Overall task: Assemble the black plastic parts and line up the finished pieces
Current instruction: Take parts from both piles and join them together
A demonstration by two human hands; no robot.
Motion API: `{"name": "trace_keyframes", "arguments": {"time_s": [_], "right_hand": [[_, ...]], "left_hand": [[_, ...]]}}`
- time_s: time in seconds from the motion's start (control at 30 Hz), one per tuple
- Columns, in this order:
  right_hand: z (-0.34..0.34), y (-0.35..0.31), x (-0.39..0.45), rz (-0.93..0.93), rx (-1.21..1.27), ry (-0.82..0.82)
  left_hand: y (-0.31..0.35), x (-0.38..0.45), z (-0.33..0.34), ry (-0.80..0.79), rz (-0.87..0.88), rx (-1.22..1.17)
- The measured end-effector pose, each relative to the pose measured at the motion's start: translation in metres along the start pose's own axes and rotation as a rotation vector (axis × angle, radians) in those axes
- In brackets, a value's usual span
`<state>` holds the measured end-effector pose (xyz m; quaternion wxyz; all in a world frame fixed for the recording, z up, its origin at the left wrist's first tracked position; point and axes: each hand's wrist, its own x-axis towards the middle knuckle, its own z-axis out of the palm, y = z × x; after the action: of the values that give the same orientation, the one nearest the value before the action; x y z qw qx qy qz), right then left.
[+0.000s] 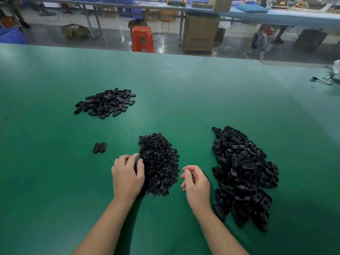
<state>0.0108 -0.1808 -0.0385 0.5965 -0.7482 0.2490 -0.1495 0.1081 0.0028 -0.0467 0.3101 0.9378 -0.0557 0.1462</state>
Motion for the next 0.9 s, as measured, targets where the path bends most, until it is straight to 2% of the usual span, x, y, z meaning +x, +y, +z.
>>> {"name": "trace_keyframes", "arguments": {"time_s": [0.13, 0.3, 0.37, 0.43, 0.5, 0.6, 0.73, 0.9], "right_hand": [[0.001, -0.004, -0.001, -0.023, -0.087, -0.034], [-0.008, -0.016, 0.002, -0.074, -0.234, -0.153], [-0.026, -0.026, 0.014, -0.181, -0.475, -0.169], [-0.049, -0.038, 0.033, -0.298, -0.848, -0.156], [-0.073, -0.048, 0.053, -0.309, -1.104, -0.135], [-0.096, -0.054, 0.074, -0.252, -1.346, -0.173], [-0.108, -0.051, 0.09, -0.198, -1.494, -0.246], [-0.113, -0.046, 0.096, -0.227, -1.529, -0.263]], "left_hand": [[-0.003, -0.002, 0.003, 0.01, 0.053, 0.02], [-0.003, -0.002, 0.007, -0.028, 0.174, 0.088], [-0.004, -0.003, 0.007, -0.033, 0.188, 0.091], [-0.005, -0.003, 0.008, -0.035, 0.217, 0.094], [-0.006, -0.004, 0.008, -0.035, 0.247, 0.092], [-0.006, -0.003, 0.008, -0.044, 0.243, 0.065], [-0.006, -0.001, 0.007, -0.054, 0.227, 0.025], [-0.006, -0.001, 0.005, -0.074, 0.216, 0.002]]}}
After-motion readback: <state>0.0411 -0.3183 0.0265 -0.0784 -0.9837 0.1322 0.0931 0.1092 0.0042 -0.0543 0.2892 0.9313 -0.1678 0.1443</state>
